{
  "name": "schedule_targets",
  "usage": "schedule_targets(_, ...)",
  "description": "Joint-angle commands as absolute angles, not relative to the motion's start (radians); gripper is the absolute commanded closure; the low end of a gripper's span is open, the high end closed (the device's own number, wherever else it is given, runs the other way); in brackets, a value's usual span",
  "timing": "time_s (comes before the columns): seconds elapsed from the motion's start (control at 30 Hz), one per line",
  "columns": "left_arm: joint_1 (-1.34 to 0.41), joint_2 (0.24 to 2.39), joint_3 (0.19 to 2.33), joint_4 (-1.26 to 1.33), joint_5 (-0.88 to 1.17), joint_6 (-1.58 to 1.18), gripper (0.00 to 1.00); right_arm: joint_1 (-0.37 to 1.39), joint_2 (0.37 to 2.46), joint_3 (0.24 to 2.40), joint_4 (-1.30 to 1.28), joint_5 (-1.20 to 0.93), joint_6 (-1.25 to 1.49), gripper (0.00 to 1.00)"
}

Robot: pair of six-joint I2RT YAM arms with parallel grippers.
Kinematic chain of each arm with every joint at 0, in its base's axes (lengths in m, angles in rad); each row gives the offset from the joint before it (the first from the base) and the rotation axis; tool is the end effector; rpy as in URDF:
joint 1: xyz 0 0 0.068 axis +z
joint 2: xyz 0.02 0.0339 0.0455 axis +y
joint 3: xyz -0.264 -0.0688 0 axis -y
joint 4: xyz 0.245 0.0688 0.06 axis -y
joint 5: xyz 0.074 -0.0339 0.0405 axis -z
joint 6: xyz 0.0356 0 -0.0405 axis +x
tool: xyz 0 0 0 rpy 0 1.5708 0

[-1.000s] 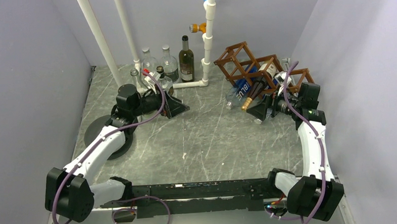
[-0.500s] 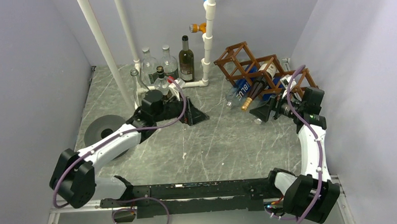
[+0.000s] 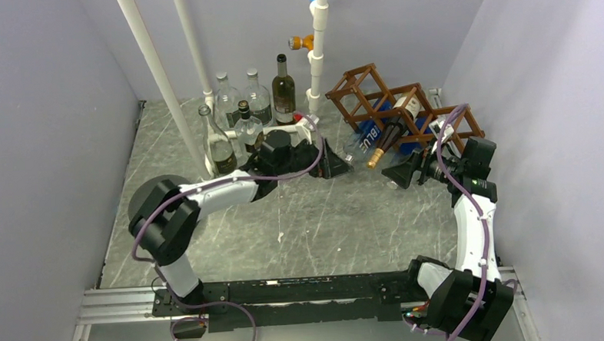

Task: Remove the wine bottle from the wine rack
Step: Pick up the wine bottle from the wine rack.

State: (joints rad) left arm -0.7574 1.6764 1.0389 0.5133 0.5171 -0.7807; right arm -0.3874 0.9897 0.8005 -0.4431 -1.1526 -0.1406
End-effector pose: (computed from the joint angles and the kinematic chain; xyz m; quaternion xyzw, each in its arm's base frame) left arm 0.2673 -0.2770 0.2654 0.1608 0.7266 -0.5827 0.3265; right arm 0.1959 -0.0448 0.2947 -0.1525 0.7725 0.3702 0.4929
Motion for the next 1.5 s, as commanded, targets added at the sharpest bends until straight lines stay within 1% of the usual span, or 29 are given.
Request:
schedule_targets(0.0,-0.766,1.768,1.165,0.568,0.506,-0.855,0.0,-0.393,0.978,0.815,-0.417,-1.144,-0.156,0.0)
schedule_targets(0.13,-0.767,1.859,1.276,0.503,0.494,-0.879,0.0,-0.393,0.98,0.818,-0.422,-1.135,-0.163,0.0)
schedule_targets(0.43,-0.766,2.026,1.449,0.471,0.526,-0.898,0.01,-0.395,0.98,0.821,-0.423,-1.118,-0.163,0.0)
schedule_targets(0.57,-0.767,2.077,1.488,0.481,0.533,-0.908,0.02,-0.395,0.979,0.822,-0.423,-1.108,-0.162,0.0)
schedule_targets(0.7,-0.767,2.123,1.533,0.489,0.56,-0.913,0.05,-0.397,0.979,0.824,-0.422,-1.103,-0.16,0.0)
schedule_targets(0.93,-0.768,2.181,1.579,0.534,0.585,-0.948,0.06,-0.396,0.977,0.824,-0.422,-1.098,-0.161,0.0)
schedule_targets(1.07,-0.768,2.21,1.606,0.559,0.598,-0.971,0.08,-0.397,0.978,0.824,-0.42,-1.097,-0.158,0.0)
schedule_targets(1.47,-0.78,2.324,1.763,0.522,0.629,-1.002,0.14,-0.397,0.978,0.827,-0.422,-1.095,-0.158,0.0)
